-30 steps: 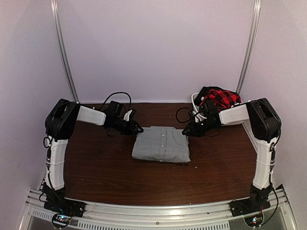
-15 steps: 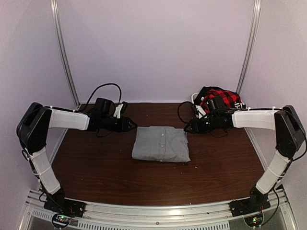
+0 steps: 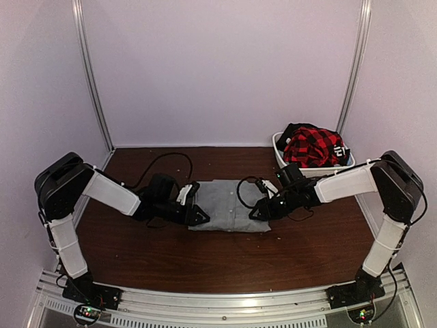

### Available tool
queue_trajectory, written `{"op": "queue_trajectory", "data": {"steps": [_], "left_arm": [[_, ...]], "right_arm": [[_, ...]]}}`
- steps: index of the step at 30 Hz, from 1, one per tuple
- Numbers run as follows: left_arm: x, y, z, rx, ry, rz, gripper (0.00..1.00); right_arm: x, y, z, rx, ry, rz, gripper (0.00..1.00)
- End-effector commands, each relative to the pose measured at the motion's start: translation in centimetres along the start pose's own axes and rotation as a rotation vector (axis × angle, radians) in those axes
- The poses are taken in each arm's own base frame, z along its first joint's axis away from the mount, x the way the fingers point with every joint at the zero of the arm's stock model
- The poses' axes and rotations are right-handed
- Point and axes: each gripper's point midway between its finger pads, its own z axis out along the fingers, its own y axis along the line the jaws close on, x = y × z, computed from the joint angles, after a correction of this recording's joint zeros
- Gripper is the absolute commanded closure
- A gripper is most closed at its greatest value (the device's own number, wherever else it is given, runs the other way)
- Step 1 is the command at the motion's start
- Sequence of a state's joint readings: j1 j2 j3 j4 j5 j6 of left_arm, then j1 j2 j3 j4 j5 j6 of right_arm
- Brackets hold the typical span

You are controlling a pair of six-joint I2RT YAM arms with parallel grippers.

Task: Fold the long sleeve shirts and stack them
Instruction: Adjust the square-folded shirt at the center of the board.

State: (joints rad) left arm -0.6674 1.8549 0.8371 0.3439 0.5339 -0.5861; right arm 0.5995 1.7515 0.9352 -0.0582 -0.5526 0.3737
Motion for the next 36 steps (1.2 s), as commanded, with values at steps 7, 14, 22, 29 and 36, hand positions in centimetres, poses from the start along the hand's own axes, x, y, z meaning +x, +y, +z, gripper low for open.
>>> {"op": "queue_trajectory", "data": {"steps": [7,14,22,29,36], "left_arm": [[-0.3,1.4,-0.2,-0.097,-0.050,0.098,0.52],[-3.4,-0.4,-2.2,-0.117,-0.142,0.176,0.51],[-4.1,-4.3,-1.0,-0.027,-0.167,0.237,0.51],[-3.0,-5.7,0.6,0.005,-0.144,0.224,0.51],[-2.3,-5.3,0.2,-0.028,-0.134,0.215,0.51]], "right_arm": [[0.8,-1.2,-0.8,0.075,0.009,-0.047,0.54],[-5.2,-0.6,-2.4,0.144,-0.066,-0.158,0.31],[-13.1,-2.9,-1.0,0.145,-0.137,-0.171,0.16],[-15.0,-5.5,3.7,0.019,-0.077,-0.125,0.14],[-11.1,-5.6,5.4,-0.111,-0.022,-0.053,0.14]]}}
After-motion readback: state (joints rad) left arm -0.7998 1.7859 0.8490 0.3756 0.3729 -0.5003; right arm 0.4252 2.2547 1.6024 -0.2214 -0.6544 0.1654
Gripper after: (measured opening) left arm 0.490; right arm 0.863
